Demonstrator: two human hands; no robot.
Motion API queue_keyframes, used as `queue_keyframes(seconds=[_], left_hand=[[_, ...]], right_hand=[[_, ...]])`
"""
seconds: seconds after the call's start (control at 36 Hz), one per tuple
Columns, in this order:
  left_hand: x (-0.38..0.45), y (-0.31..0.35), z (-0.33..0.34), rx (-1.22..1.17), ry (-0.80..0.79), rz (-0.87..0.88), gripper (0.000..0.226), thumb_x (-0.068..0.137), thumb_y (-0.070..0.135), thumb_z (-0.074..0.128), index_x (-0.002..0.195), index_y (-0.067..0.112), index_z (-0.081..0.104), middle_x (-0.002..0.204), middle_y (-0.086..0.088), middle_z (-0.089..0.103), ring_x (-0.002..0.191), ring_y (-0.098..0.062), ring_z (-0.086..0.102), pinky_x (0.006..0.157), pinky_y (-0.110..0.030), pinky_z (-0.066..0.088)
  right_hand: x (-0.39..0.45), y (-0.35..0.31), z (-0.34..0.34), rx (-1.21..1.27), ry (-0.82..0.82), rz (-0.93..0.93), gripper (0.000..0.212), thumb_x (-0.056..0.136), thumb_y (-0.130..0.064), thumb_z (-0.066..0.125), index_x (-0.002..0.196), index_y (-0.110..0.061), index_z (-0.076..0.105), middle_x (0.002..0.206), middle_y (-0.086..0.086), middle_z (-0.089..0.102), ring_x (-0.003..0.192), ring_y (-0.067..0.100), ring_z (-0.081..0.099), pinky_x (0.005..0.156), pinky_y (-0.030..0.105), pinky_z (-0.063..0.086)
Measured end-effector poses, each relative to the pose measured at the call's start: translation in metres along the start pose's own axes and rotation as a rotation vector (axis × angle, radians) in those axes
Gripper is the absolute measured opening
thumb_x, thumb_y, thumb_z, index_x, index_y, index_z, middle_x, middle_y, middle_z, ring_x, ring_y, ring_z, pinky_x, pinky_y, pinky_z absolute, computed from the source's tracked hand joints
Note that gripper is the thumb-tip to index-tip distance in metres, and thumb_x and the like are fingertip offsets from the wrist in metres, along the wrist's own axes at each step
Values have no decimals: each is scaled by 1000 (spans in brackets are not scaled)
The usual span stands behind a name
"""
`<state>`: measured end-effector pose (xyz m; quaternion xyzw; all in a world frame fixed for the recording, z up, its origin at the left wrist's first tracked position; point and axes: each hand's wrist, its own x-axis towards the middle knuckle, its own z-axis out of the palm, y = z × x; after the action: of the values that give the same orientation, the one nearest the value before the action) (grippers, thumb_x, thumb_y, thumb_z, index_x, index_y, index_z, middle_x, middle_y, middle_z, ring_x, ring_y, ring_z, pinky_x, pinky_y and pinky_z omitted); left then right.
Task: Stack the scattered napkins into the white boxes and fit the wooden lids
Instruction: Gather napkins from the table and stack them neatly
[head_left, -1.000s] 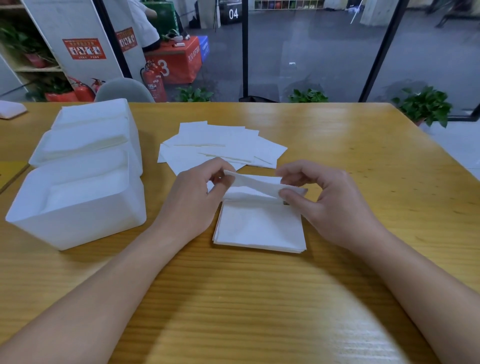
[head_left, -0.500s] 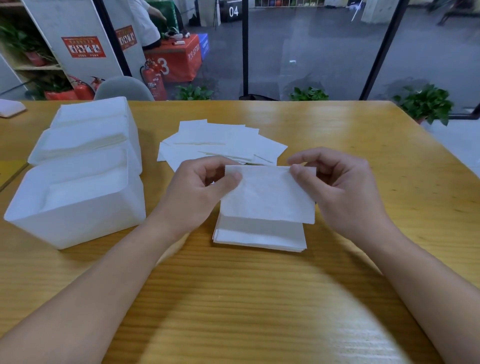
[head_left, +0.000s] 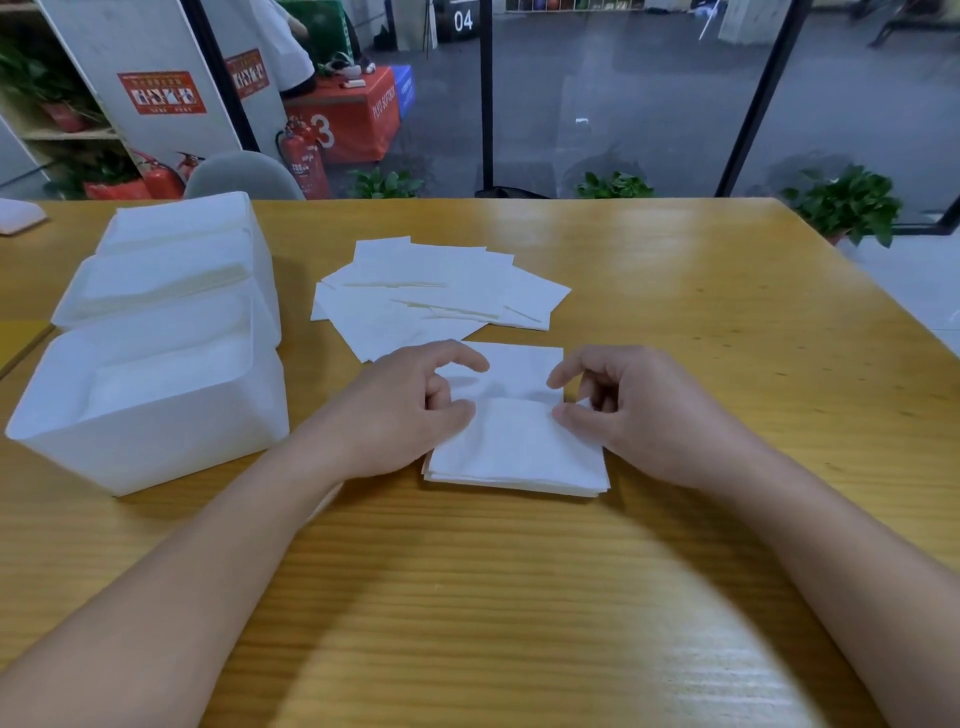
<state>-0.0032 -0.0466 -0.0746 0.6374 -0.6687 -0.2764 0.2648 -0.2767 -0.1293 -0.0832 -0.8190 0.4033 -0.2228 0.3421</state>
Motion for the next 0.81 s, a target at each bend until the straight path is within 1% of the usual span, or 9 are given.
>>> queue_keyframes(seconds=[0.08, 0.17, 0.22, 0.28, 0.33, 0.39, 0.5, 0.69, 0.81], left_hand=[[1, 0, -1, -3, 36, -1, 20, 102, 35, 71, 121, 40, 66, 56, 8, 50, 53, -7, 48, 70, -27, 45], [4, -4, 0, 19, 139, 1, 12, 101, 44, 71, 112, 39, 69, 54, 7, 51, 52, -7, 50, 69, -30, 45], [6, -6, 1, 48, 179, 6, 10, 102, 45, 71, 109, 39, 70, 56, 7, 54, 56, -7, 54, 69, -30, 46], [7, -7, 3, 66, 185, 7, 8, 103, 45, 69, 107, 39, 71, 59, 7, 58, 59, -7, 56, 68, -29, 45], [6, -7, 5, 83, 173, 7, 7, 103, 45, 68, 105, 40, 72, 61, 7, 60, 60, -6, 57, 65, -28, 43], [6, -7, 7, 95, 162, 7, 8, 104, 46, 67, 105, 41, 72, 63, 7, 61, 61, -6, 56, 63, -28, 42], [6, -7, 8, 114, 148, 1, 9, 105, 47, 65, 108, 42, 72, 67, 5, 61, 62, -5, 56, 61, -26, 40], [7, -8, 8, 134, 143, -1, 9, 105, 48, 65, 107, 42, 72, 70, 3, 64, 65, -7, 57, 61, -28, 40], [6, -6, 7, 135, 138, -10, 9, 105, 48, 65, 109, 43, 72, 70, 2, 64, 63, -7, 57, 60, -26, 40]], right_hand=[[1, 2, 1, -20, 56, -24, 16, 93, -29, 82, 106, -34, 73, 86, -11, 68, 68, 7, 57, 64, 21, 46], [3, 4, 1, -127, 113, -70, 16, 95, -40, 79, 110, -36, 73, 107, -16, 64, 88, 8, 61, 73, 18, 47], [4, 7, 3, -155, 106, -72, 20, 98, -45, 75, 115, -35, 73, 119, -20, 62, 101, 4, 62, 85, 21, 49], [6, 8, 5, -163, 86, -64, 27, 100, -47, 71, 123, -33, 74, 133, -22, 59, 121, 2, 56, 99, 21, 46], [6, 6, 5, -188, 73, -52, 33, 102, -51, 67, 129, -32, 73, 146, -20, 56, 137, 4, 46, 106, 21, 41], [6, 5, 6, -210, 67, -41, 38, 102, -55, 64, 132, -33, 72, 154, -16, 53, 145, 7, 38, 114, 29, 38], [8, 5, 11, -299, 11, -37, 48, 100, -65, 55, 137, -37, 67, 161, -12, 49, 152, 12, 32, 122, 47, 31], [9, 2, 13, -366, -33, -80, 52, 101, -67, 51, 140, -35, 65, 156, -24, 48, 147, 12, 33, 116, 43, 27], [8, 1, 13, -362, -58, -90, 54, 101, -69, 49, 137, -33, 67, 154, -23, 49, 145, 10, 34, 119, 47, 29]])
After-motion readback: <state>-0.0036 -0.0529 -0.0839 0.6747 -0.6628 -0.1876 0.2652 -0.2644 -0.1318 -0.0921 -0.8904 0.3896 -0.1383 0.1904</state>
